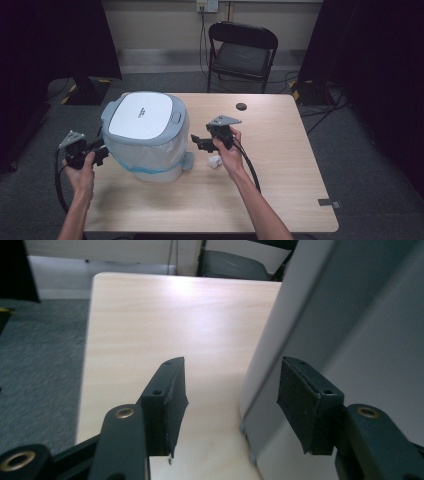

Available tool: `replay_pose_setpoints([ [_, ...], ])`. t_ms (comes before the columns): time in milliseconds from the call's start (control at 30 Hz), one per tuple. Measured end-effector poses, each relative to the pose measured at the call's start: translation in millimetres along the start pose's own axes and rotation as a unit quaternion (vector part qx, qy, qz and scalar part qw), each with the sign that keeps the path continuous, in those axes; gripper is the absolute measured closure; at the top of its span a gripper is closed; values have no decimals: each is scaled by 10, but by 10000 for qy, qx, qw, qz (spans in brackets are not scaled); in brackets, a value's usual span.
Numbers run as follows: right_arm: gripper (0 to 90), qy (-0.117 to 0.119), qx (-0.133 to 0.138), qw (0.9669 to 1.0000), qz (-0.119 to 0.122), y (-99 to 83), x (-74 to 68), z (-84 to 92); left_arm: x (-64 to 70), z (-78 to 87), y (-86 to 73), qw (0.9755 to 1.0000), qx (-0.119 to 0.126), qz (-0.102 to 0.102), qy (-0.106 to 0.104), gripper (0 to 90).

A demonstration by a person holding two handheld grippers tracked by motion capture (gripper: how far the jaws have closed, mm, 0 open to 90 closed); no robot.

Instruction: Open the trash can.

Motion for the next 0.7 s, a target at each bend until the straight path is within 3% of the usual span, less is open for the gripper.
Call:
replay_pose_setpoints([
  [67, 244, -33, 75, 9999, -117, 64, 101, -82, 28, 42, -62, 10000, -44, 14, -28, 445],
  [100, 243, -49, 62, 9998, -163, 96, 137, -128, 126, 97, -206, 9998, -169, 32, -80, 440],
  [133, 237, -1, 61, 9999, -155, 134, 145, -174, 178, 111, -275, 9995, -290, -48, -136, 436],
  [200, 213, 100, -56, 9997, -196, 211, 144, -276, 253, 145, -357, 9995, -270, 23, -152, 419],
  [300, 202, 114, -64, 9995, -285, 323, 169, -399, 342, 106, -418, 9991, -311, 125, -276, 406],
  [367, 202, 175, 35, 9992, -363, 381, 182, -454, 358, 77, -436, 9989, -395, 90, -230, 395],
  [433, 202, 224, 75, 9990, -378, 404, 175, -472, 366, 46, -456, 9988, -412, 205, -173, 406],
  [467, 257, 368, 122, 9987, -343, 441, 132, -490, 354, 39, -464, 9987, -376, 281, -219, 396],
  [567, 458, 397, 291, 9986, -181, 488, 28, -471, 352, 39, -476, 9984, -352, 330, -288, 401],
  [700, 610, 547, 326, 9979, -104, 472, -41, -420, 330, 29, -465, 9986, -269, 329, -300, 455],
])
Point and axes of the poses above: each handheld gripper's, and its own axes: z roughly backward along the jaws, y roughly out of its top, x roughly to its right, the point moved 6 cm from there along -z, roughly forward along the jaws, and after that the axes turned 6 degrees about -x, right-handed, at the moved point
